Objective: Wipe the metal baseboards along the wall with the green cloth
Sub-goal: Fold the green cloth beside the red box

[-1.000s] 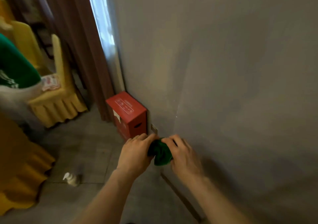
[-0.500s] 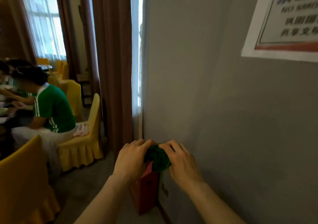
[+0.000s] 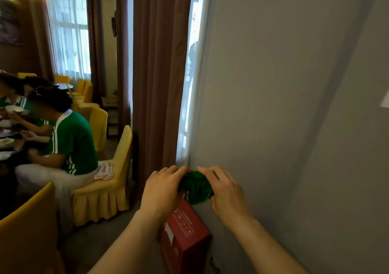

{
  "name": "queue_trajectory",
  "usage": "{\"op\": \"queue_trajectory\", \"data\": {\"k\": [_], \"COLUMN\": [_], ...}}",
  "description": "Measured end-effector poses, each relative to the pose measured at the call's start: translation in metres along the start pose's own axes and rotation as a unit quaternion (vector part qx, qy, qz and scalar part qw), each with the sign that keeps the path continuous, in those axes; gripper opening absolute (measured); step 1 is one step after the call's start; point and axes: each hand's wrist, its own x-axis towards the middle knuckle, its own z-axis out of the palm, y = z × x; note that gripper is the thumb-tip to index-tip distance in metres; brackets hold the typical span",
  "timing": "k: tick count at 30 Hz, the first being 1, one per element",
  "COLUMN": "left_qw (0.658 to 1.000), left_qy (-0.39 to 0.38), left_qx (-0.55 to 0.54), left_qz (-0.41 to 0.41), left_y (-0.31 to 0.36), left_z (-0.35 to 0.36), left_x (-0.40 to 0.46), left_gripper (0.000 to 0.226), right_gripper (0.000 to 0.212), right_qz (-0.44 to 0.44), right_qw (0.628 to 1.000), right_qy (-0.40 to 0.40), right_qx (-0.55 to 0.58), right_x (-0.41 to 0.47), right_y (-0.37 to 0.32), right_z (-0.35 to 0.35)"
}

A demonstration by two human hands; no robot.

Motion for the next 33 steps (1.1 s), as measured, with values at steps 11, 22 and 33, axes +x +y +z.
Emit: {"op": "queue_trajectory", "data": {"k": [11, 22, 33], "left_qw": [0.998, 0.992, 0.959], "left_qy": [-0.052, -0.124, -0.272], "left_qx": [-0.009, -0.005, -0.019], "left_qz": [-0.017, -0.016, -0.074], "left_y": [-0.121, -0.167, -0.204], "left_z": [0.05, 0.174, 0.354], "left_x": [0.042, 0.082, 0.116], "left_gripper": [0.042, 0.041, 0.041], "right_gripper": [0.048, 0.047, 0.054], "right_qz": [0.045, 0.103, 0.189], "right_qw": [0.998, 0.99, 0.954], "right_qy": [-0.032, -0.092, -0.22], "right_qx": [0.006, 0.015, 0.068], "right_x": [0.078, 0.105, 0.105], "right_y": [-0.011, 0.067, 0.19], "right_z": [0.097, 0.199, 0.358]}}
